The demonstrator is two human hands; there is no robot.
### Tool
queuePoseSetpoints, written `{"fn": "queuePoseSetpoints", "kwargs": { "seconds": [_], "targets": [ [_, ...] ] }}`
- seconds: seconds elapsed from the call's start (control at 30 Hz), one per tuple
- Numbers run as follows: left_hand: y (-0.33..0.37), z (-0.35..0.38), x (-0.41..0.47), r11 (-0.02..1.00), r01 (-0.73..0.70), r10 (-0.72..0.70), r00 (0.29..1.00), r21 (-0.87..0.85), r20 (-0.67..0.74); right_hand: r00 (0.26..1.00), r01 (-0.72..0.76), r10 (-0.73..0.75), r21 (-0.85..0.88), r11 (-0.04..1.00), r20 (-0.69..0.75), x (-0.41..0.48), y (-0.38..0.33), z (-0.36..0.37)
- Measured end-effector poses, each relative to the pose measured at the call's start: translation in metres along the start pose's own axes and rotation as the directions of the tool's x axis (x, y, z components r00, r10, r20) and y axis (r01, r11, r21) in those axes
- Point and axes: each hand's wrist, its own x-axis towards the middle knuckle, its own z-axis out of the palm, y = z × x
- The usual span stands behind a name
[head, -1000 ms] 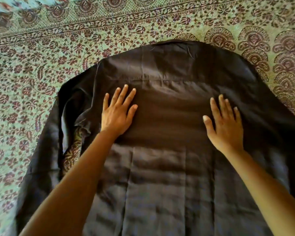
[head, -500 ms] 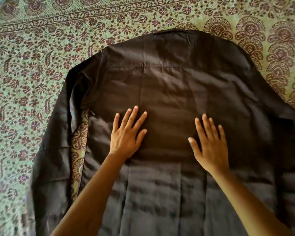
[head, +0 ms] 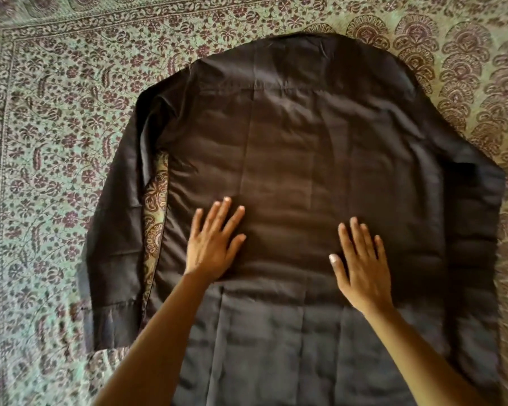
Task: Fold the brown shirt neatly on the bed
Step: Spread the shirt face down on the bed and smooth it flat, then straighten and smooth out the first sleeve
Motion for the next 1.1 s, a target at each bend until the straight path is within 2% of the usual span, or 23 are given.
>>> {"fn": "queuePoseSetpoints", "kwargs": {
  "seconds": [0.1, 0.13, 0.27, 0.4, 0.5, 0.67, 0.8, 0.97, 1.1],
  "targets": [
    [-0.043, -0.002, -0.013, 0.962, 0.261, -0.265, 0.964, -0.075, -0.035, 0.988, -0.151, 0.151, -0.002, 0.988, -0.024, -0.011, 0.026, -0.003],
    [-0.053, -0.006, -0.015, 0.948, 0.308, -0.311, 0.950, -0.078, -0.034, 0.983, -0.181, 0.181, -0.005, 0.983, -0.019, -0.013, 0.032, -0.004],
    [-0.045, -0.017, -0.015, 0.934, 0.343, -0.350, 0.935, -0.104, -0.060, 0.967, -0.255, 0.255, 0.045, 0.966, -0.011, -0.017, 0.039, -0.014],
    [0.012, -0.028, -0.006, 0.964, 0.197, -0.220, 0.968, -0.182, -0.120, 0.947, -0.292, 0.309, 0.170, 0.941, -0.085, -0.013, 0.045, -0.043],
    [0.064, -0.042, 0.007, 0.949, 0.075, -0.117, 0.986, -0.307, -0.120, 0.934, -0.270, 0.310, 0.222, 0.937, -0.175, -0.008, 0.059, -0.071],
    [0.157, -0.073, 0.034, 0.925, -0.094, 0.034, 0.986, -0.369, -0.165, 0.916, -0.334, 0.371, 0.220, 0.916, -0.155, -0.003, 0.111, -0.103],
    [0.218, -0.087, 0.062, 0.926, -0.109, 0.044, 0.982, -0.362, -0.182, 0.902, -0.384, 0.417, 0.232, 0.894, -0.114, 0.012, 0.159, -0.113],
    [0.289, -0.088, 0.098, 0.891, -0.046, -0.017, 0.991, -0.452, -0.133, 0.880, -0.468, 0.467, 0.340, 0.816, 0.089, 0.030, 0.211, -0.112],
    [0.328, -0.087, 0.137, 0.829, 0.051, -0.094, 0.994, -0.557, -0.049, 0.859, -0.497, 0.504, 0.386, 0.777, 0.093, 0.042, 0.222, -0.102]
  ]
}}
